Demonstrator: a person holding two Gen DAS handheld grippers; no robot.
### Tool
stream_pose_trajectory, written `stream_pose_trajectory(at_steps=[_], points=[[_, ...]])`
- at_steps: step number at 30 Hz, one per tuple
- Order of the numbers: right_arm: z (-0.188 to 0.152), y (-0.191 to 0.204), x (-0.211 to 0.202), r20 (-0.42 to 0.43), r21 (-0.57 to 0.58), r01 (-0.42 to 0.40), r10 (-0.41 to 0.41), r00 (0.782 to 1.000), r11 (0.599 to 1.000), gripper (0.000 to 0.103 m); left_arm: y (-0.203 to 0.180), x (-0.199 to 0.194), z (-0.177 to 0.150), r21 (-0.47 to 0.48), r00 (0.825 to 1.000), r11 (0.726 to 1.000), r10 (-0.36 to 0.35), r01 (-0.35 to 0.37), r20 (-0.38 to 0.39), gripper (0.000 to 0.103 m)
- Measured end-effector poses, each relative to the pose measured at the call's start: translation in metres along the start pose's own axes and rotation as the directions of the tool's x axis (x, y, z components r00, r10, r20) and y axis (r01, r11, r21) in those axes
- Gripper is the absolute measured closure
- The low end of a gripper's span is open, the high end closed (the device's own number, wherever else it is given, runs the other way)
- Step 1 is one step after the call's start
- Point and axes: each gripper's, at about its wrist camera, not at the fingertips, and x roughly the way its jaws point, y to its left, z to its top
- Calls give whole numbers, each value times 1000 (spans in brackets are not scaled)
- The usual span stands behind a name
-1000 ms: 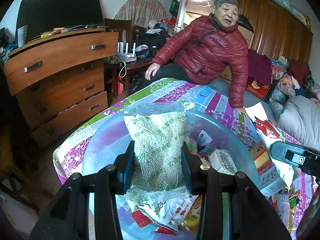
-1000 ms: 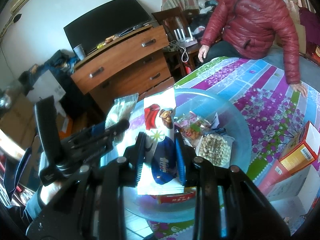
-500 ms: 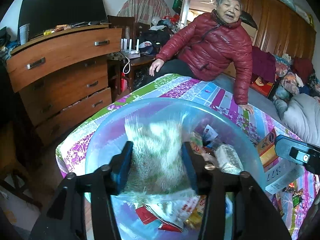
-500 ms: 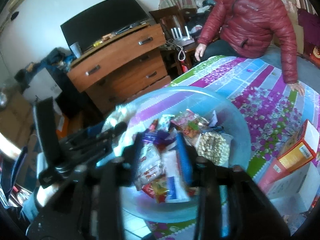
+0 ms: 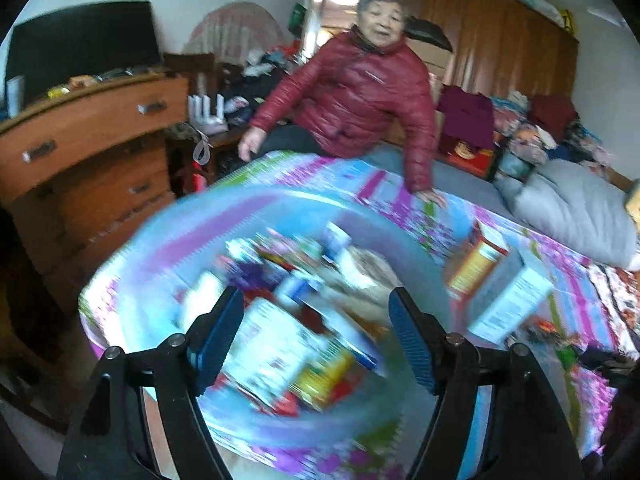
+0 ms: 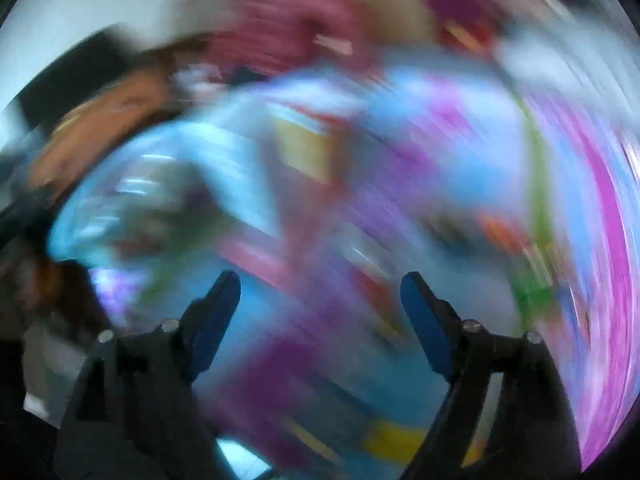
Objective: Organize snacks
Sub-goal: 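Move both open tools back over the snacks on the bed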
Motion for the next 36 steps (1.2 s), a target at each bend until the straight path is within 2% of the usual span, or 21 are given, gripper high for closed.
stream_pose_trajectory(at_steps=[2,3,6,10,14,18,22,27,30,34,35,36], points=[[-33,-61,-5,-45,162,75,-69,997,984,24,-14,6,-9,37,1000,999,-10,11,-28,27],[-47,-83,-10,-57,201,110,-101,993,973,24,-23,9,-14,61,999,998,-14,16,-44,27],[-72,-125,-21,-73,282,158,-143,987,946,24,-43,20,-23,97,996,995,-31,40,-89,27],[-75,-151,-30,-67,289,182,-170,983,940,24,-64,29,-29,108,992,992,-47,59,-113,27],[-62,-154,-27,-46,269,171,-165,985,948,24,-86,35,-34,145,990,987,-55,74,-133,27],[-24,-155,-12,10,229,128,-134,991,965,24,-99,38,-38,170,987,983,-44,70,-152,27],[7,-148,-2,62,208,61,-76,995,976,24,-110,43,-40,190,986,980,-30,61,-164,27],[35,-122,23,61,102,-16,9,998,995,24,-129,50,-47,216,982,974,-28,69,-184,27],[45,-120,35,79,65,-2,-3,997,998,24,-141,52,-49,247,983,966,-27,72,-182,27],[47,-153,59,45,104,60,-65,997,993,26,-157,50,-50,275,986,958,-33,78,-164,27],[44,-163,64,18,137,78,-81,997,987,26,-160,50,-51,284,986,956,-34,80,-162,27],[36,-183,64,2,227,61,-64,998,972,30,-164,50,-51,294,986,952,-40,88,-164,27]])
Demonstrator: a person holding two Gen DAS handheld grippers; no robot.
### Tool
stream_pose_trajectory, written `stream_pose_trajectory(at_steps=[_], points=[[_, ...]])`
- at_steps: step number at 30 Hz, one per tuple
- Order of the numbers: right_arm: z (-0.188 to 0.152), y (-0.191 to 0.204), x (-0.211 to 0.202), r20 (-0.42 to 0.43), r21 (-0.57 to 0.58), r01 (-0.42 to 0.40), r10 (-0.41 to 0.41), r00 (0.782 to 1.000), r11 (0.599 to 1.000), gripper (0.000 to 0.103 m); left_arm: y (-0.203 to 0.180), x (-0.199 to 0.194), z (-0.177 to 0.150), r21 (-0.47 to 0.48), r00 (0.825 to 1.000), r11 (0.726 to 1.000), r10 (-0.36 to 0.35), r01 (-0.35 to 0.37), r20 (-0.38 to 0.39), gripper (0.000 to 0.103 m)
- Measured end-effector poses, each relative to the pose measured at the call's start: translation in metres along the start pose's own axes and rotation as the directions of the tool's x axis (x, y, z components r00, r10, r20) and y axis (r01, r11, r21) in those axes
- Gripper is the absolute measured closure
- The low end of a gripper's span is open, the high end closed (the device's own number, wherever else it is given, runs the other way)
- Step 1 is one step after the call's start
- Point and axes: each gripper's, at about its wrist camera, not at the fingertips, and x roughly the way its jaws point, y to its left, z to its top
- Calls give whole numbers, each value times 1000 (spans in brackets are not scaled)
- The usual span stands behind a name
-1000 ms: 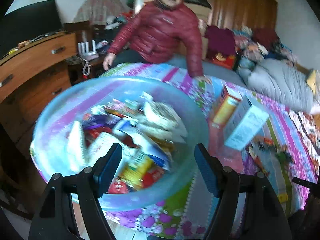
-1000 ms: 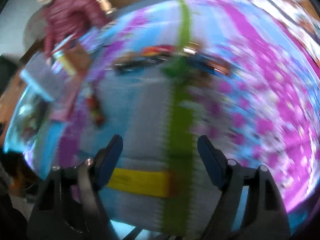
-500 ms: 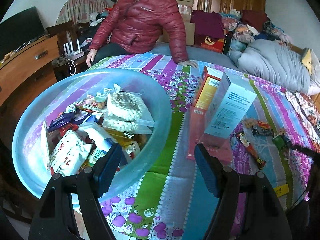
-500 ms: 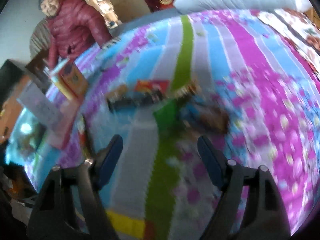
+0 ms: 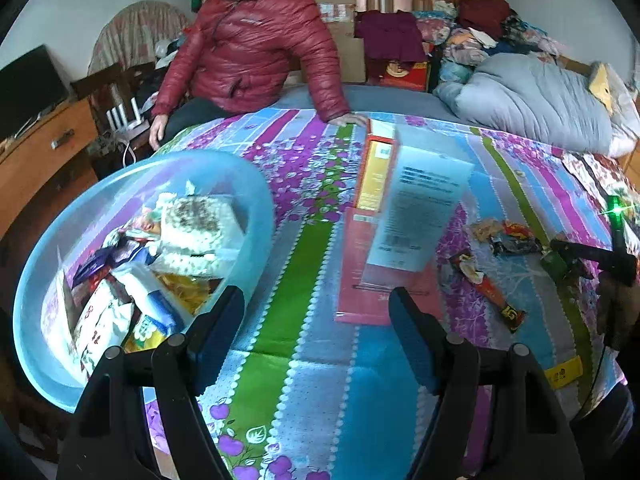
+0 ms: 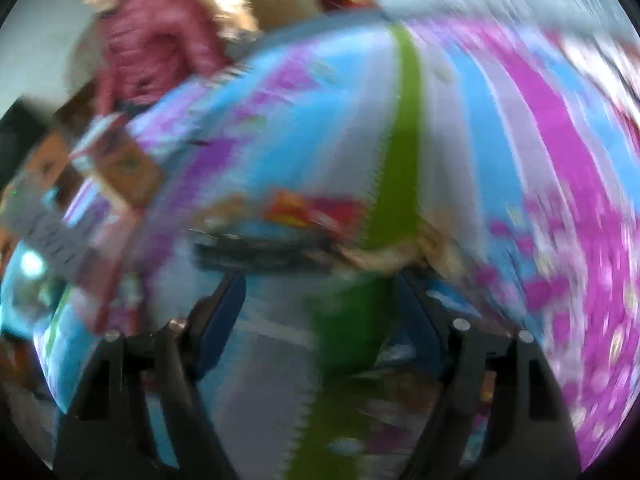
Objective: Organize snacks
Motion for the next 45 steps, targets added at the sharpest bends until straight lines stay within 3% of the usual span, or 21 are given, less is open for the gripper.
stream_pose_trajectory(at_steps=[2,6,13,16,21,24,27,29,30,31,35,36,37,38,39,40,41,42,43,44,45], points=[[-8,-23,-15,37,95,-44,41,998,995,34,-5,-1,1,11,1000,1000,-7,7,5,27],[-40,-64,-53,81,236,-36,18,997,971,33,-12,0,1,20,1000,1000,-18,18,15,27],[-64,-88,-101,113,252,71,-103,988,965,33,-31,-8,1,83,998,996,-22,16,65,27],[-61,-79,-108,130,218,103,-133,983,971,32,-35,-7,-1,90,998,996,-30,24,59,27],[-35,-17,-62,88,47,17,-21,996,999,32,-42,-1,-4,84,998,996,-45,42,36,27],[-27,18,-26,52,-62,58,-55,997,996,33,-45,0,-6,82,998,995,-54,52,22,27],[-26,39,7,11,-153,150,-150,989,977,34,-45,-2,-8,90,999,995,-50,48,18,27],[-28,42,18,16,-205,220,-221,975,954,38,-42,-2,-9,82,999,996,-48,46,17,27],[-27,42,19,21,-209,241,-242,970,948,55,-40,-2,-9,76,999,996,-47,46,15,27],[-26,39,18,18,-202,243,-244,970,949,60,-38,-3,-9,70,999,997,-45,44,16,27],[-24,19,-7,10,-88,141,-141,990,986,63,-36,-9,-11,59,998,997,-55,53,26,27],[-22,11,-22,29,-2,16,-16,999,1000,63,-35,-12,-11,57,998,997,-58,56,29,27],[-19,3,-35,63,88,-130,124,990,988,63,-35,-14,-12,55,998,997,-61,59,32,27],[-15,-4,-50,110,172,-297,281,953,939,63,-34,-17,-13,52,997,997,-65,63,37,27],[-12,-10,-63,181,239,-479,446,877,845,63,-33,-20,-13,49,997,996,-70,68,40,27],[-9,-13,-75,263,279,-624,567,781,730,62,-33,-22,-13,46,996,996,-74,72,41,27],[-7,-16,-84,344,300,-750,666,662,590,62,-32,-25,-14,43,996,996,-77,75,43,27],[-5,-16,-89,417,299,-860,754,508,414,62,-32,-28,-14,39,996,996,-82,80,48,27],[-2,-11,-92,481,276,-938,815,324,210,62,-32,-33,-14,35,995,996,-86,84,55,27],[2,-3,-97,516,239,-968,835,191,73,62,-32,-36,-14,33,994,996,-89,87,60,27],[4,2,-102,521,218,-975,840,150,38,62,-31,-40,-14,30,993,995,-92,90,68,27]])
